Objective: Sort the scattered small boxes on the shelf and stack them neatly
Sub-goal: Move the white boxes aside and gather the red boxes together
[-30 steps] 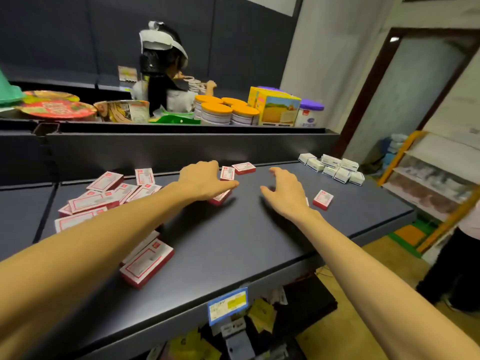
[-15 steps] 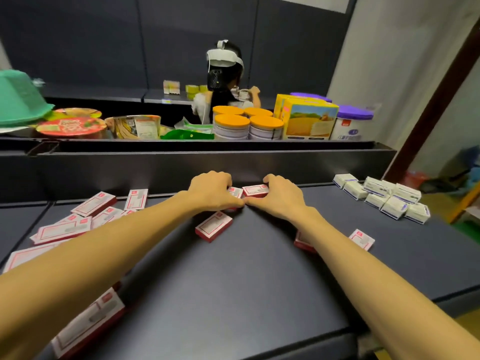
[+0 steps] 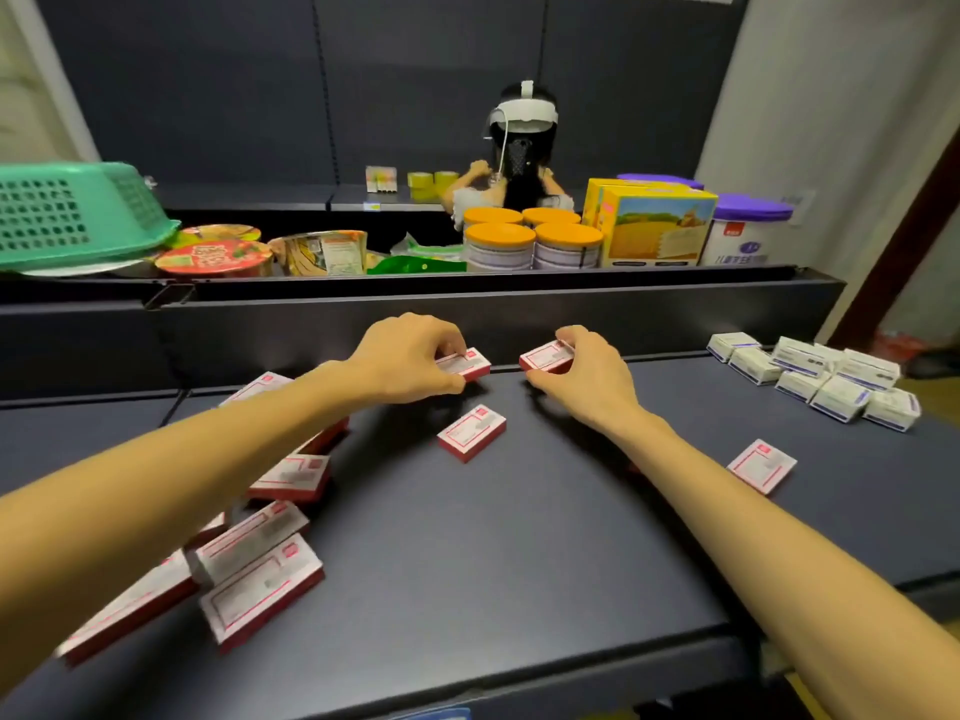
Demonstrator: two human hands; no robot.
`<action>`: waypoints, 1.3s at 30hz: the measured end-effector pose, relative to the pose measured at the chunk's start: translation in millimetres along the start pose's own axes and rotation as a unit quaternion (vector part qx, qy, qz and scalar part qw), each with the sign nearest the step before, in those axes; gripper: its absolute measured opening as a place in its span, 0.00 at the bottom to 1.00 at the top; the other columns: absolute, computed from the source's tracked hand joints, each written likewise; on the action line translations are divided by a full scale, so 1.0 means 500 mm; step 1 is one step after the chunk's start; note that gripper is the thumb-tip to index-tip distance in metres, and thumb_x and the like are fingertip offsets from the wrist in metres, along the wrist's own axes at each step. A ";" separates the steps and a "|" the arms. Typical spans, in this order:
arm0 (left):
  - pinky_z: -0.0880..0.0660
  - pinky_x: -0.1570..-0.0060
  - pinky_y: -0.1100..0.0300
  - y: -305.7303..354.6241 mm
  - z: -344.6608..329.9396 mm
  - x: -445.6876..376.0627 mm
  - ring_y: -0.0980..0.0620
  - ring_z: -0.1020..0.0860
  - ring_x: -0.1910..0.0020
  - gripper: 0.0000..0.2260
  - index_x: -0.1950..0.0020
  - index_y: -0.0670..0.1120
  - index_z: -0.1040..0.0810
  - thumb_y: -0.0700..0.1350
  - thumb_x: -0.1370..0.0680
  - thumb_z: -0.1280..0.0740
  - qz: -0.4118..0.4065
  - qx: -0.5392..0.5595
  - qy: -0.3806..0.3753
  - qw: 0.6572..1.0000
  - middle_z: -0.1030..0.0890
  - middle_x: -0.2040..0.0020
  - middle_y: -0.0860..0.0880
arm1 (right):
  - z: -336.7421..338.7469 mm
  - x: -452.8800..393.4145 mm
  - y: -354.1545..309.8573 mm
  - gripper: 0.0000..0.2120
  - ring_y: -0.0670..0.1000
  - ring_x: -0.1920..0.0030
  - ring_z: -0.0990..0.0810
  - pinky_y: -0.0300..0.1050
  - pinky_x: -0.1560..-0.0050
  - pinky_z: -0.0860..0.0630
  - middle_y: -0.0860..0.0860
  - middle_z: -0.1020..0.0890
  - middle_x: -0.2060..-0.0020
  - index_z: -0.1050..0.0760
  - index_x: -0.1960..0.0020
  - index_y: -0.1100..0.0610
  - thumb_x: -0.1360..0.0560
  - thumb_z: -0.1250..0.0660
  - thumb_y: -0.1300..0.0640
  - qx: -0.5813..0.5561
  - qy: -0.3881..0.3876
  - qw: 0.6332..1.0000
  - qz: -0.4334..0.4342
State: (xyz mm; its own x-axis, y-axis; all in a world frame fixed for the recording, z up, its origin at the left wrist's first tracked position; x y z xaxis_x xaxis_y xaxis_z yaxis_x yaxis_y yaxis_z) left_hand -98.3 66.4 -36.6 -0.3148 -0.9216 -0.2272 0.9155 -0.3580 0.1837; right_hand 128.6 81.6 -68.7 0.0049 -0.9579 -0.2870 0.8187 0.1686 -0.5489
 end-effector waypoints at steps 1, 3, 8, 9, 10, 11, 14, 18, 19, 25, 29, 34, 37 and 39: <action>0.26 0.58 0.58 -0.013 0.016 0.019 0.53 0.21 0.51 0.19 0.40 0.55 0.20 0.59 0.28 0.28 -0.003 -0.002 0.006 1.000 0.17 0.44 0.54 | -0.003 0.013 -0.020 0.34 0.54 0.37 0.24 0.51 0.39 0.24 0.53 0.23 0.34 0.31 0.28 0.53 0.30 0.25 0.45 -0.025 0.006 1.000 0.008; 0.27 0.58 0.58 -0.044 0.050 0.063 0.53 0.21 0.52 0.18 0.42 0.55 0.19 0.60 0.28 0.29 -0.001 -0.006 0.024 1.000 0.16 0.46 0.55 | -0.014 0.043 -0.069 0.33 0.53 0.37 0.22 0.51 0.38 0.24 0.51 0.22 0.35 0.31 0.28 0.52 0.30 0.25 0.47 -0.078 0.011 0.997 0.022; 0.23 0.55 0.56 -0.157 0.120 0.193 0.54 0.20 0.54 0.22 0.44 0.56 0.18 0.64 0.33 0.34 0.032 -0.010 0.039 0.999 0.16 0.50 0.59 | -0.075 0.116 -0.219 0.31 0.50 0.39 0.21 0.47 0.38 0.23 0.50 0.21 0.37 0.29 0.29 0.52 0.29 0.24 0.48 -0.135 -0.012 0.989 0.057; 0.24 0.57 0.57 -0.183 0.133 0.218 0.55 0.20 0.56 0.22 0.45 0.57 0.17 0.64 0.34 0.34 0.041 -0.011 0.041 0.998 0.16 0.51 0.59 | -0.089 0.127 -0.250 0.31 0.49 0.39 0.21 0.46 0.38 0.23 0.50 0.20 0.37 0.29 0.29 0.52 0.29 0.24 0.47 -0.137 -0.010 0.989 0.063; 0.24 0.57 0.58 -0.209 0.144 0.243 0.56 0.20 0.57 0.21 0.46 0.57 0.17 0.65 0.34 0.34 0.048 -0.008 0.040 0.998 0.16 0.52 0.59 | -0.104 0.139 -0.279 0.32 0.49 0.40 0.21 0.46 0.38 0.23 0.50 0.20 0.37 0.29 0.29 0.52 0.29 0.24 0.46 -0.139 -0.006 0.988 0.066; 0.24 0.58 0.58 -0.234 0.153 0.264 0.56 0.20 0.58 0.21 0.47 0.57 0.17 0.66 0.34 0.34 0.053 -0.003 0.037 0.998 0.16 0.53 0.60 | -0.118 0.149 -0.308 0.32 0.48 0.40 0.21 0.46 0.38 0.23 0.50 0.20 0.37 0.29 0.29 0.52 0.29 0.24 0.45 -0.139 -0.004 0.988 0.068; 0.26 0.59 0.59 -0.299 0.171 0.322 0.58 0.20 0.58 0.16 0.47 0.57 0.17 0.63 0.30 0.29 0.071 0.020 0.027 0.997 0.16 0.52 0.60 | -0.155 0.176 -0.382 0.33 0.49 0.39 0.21 0.46 0.40 0.23 0.49 0.21 0.36 0.30 0.28 0.52 0.29 0.24 0.43 -0.114 -0.004 0.991 0.067; 0.27 0.59 0.59 -0.345 0.160 0.372 0.56 0.20 0.56 0.12 0.47 0.55 0.16 0.58 0.27 0.26 0.066 0.051 0.040 0.996 0.16 0.51 0.58 | -0.199 0.211 -0.438 0.32 0.50 0.38 0.22 0.47 0.42 0.22 0.49 0.22 0.35 0.29 0.30 0.50 0.29 0.27 0.39 -0.087 0.009 0.995 0.041; 0.28 0.59 0.60 -0.349 0.152 0.380 0.56 0.20 0.55 0.12 0.46 0.55 0.16 0.58 0.27 0.26 0.062 0.062 0.047 0.995 0.16 0.50 0.58 | -0.208 0.219 -0.443 0.30 0.50 0.39 0.22 0.48 0.42 0.22 0.48 0.21 0.36 0.28 0.32 0.50 0.29 0.27 0.37 -0.067 0.014 0.997 0.034; 0.21 0.53 0.56 -0.328 0.136 0.393 0.55 0.20 0.51 0.13 0.44 0.57 0.18 0.58 0.27 0.27 0.018 0.083 0.047 0.995 0.17 0.43 0.56 | -0.221 0.258 -0.446 0.28 0.51 0.38 0.24 0.50 0.41 0.23 0.48 0.23 0.35 0.27 0.33 0.48 0.27 0.30 0.36 -0.002 -0.013 1.000 0.020; 0.21 0.49 0.54 -0.320 0.136 0.387 0.54 0.20 0.50 0.18 0.40 0.55 0.20 0.61 0.27 0.28 0.020 0.082 0.010 0.996 0.17 0.42 0.54 | -0.222 0.273 -0.447 0.29 0.52 0.34 0.26 0.52 0.37 0.24 0.49 0.26 0.31 0.30 0.29 0.50 0.25 0.32 0.37 -0.013 -0.027 0.999 0.028; 0.22 0.51 0.53 -0.300 0.153 0.379 0.53 0.21 0.50 0.14 0.49 0.55 0.16 0.63 0.25 0.31 0.009 0.069 0.071 0.995 0.20 0.45 0.54 | -0.183 0.286 -0.415 0.31 0.53 0.26 0.34 0.55 0.29 0.32 0.49 0.33 0.24 0.35 0.24 0.49 0.23 0.32 0.43 -0.019 0.012 1.000 0.018; 0.23 0.49 0.52 -0.256 0.164 0.348 0.53 0.22 0.48 0.12 0.48 0.54 0.16 0.59 0.24 0.31 -0.024 0.072 0.081 0.994 0.20 0.44 0.53 | -0.116 0.291 -0.359 0.27 0.53 0.28 0.32 0.53 0.30 0.31 0.50 0.30 0.27 0.32 0.26 0.51 0.23 0.31 0.46 0.014 0.052 0.999 0.002; 0.23 0.48 0.53 -0.207 0.162 0.319 0.53 0.23 0.47 0.11 0.47 0.54 0.17 0.58 0.23 0.31 -0.066 0.074 0.070 0.993 0.20 0.43 0.53 | -0.065 0.300 -0.311 0.27 0.54 0.29 0.30 0.53 0.31 0.30 0.51 0.29 0.28 0.31 0.27 0.52 0.23 0.31 0.47 0.023 0.078 0.996 -0.023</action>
State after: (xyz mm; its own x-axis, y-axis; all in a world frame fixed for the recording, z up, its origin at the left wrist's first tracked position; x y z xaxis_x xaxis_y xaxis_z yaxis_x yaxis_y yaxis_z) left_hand -263.4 -55.7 -14.5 -0.3829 -0.8386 -0.3875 0.8183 -0.5026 0.2791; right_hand -16.8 -81.0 -51.8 -0.1195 -0.9161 -0.3827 0.8420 0.1107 -0.5280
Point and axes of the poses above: each hand's wrist, its own x-axis away from the middle knuckle, its own z-axis out of the back of the hand, y = z × x, the point moved 5 cm from there along -x, towards the middle knuckle
